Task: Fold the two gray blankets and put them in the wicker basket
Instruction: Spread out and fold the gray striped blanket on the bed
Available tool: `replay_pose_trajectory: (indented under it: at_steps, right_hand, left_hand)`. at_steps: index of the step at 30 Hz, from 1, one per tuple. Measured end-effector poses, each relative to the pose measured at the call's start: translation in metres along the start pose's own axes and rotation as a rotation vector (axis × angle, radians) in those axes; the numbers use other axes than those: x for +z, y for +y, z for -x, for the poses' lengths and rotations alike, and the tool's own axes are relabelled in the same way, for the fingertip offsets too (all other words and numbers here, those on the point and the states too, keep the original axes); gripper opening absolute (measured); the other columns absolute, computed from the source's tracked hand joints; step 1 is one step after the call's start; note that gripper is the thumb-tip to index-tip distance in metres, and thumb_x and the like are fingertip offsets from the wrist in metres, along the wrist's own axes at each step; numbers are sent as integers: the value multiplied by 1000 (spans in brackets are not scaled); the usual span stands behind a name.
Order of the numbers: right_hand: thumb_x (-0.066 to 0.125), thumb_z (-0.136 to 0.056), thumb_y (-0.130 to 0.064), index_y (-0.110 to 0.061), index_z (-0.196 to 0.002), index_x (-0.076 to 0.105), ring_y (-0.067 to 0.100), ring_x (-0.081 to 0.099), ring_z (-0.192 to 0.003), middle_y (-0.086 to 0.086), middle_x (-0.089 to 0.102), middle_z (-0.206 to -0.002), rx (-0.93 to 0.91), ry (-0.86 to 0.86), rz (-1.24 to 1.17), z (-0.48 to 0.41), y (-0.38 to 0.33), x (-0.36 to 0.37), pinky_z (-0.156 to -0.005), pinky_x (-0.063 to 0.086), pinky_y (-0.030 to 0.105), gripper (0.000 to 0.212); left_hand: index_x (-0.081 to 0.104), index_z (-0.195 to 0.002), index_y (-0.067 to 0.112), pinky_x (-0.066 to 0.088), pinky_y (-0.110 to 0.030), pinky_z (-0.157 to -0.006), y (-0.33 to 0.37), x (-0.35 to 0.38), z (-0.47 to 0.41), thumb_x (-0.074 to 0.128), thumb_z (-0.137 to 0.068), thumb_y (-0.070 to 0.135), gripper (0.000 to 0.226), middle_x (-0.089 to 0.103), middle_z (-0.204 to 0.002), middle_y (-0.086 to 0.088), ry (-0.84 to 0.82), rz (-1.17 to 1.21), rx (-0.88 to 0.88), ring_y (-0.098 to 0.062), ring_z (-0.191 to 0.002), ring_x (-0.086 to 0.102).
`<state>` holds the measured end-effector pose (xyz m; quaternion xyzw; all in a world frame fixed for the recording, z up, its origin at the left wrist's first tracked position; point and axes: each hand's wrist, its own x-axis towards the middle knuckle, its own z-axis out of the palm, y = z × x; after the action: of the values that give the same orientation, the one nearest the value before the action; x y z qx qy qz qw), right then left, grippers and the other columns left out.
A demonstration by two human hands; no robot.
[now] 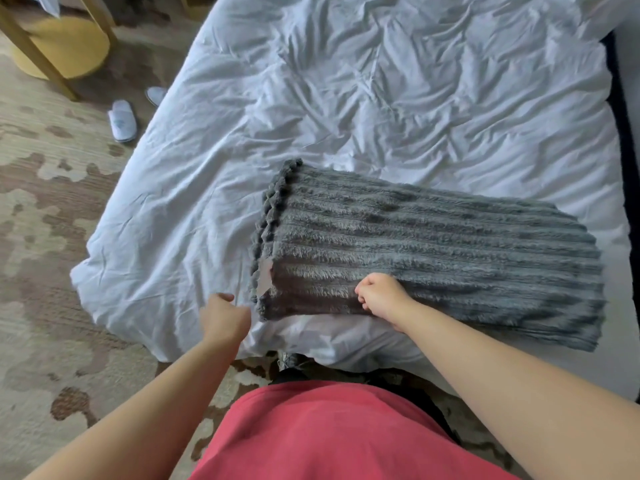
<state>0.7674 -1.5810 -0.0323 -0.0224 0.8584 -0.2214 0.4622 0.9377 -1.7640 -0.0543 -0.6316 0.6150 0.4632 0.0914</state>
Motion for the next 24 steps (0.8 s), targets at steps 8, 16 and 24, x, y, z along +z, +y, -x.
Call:
replay_pose_trajectory:
  at_steps: [8,16,24]
  right_hand:
    - [44,-94,-14,-17,-101,54,17,50,-74,2,52,-102,-158,189,193,-6,-14,-35,-58,40,30,12]
    - [26,-101,-37,-29,-153,1,26,-14,-147,6,-15,-160,-469,311,699,-99,-25,6,-116,-12,42,58]
    - [10,-97,-52,-33,-150,-11,16,-14,-147,-9,-15,-159,-465,399,806,-132,66,-20,-108,-26,32,60]
  left_hand:
    - [60,-105,15,32,-34,-101,99,41,55,57,-77,0,31,48,-124,-8,253,-164,861,-25,-117,44]
    - [2,-152,29,-5,-45,-118,84,125,-29,23,-99,43,59,-6,-161,-2,53,-808,707,-20,-147,-6]
    - [1,-152,27,-8,-40,-117,63,156,-51,23,-99,45,60,-7,-161,-3,53,-937,645,-20,-147,-6]
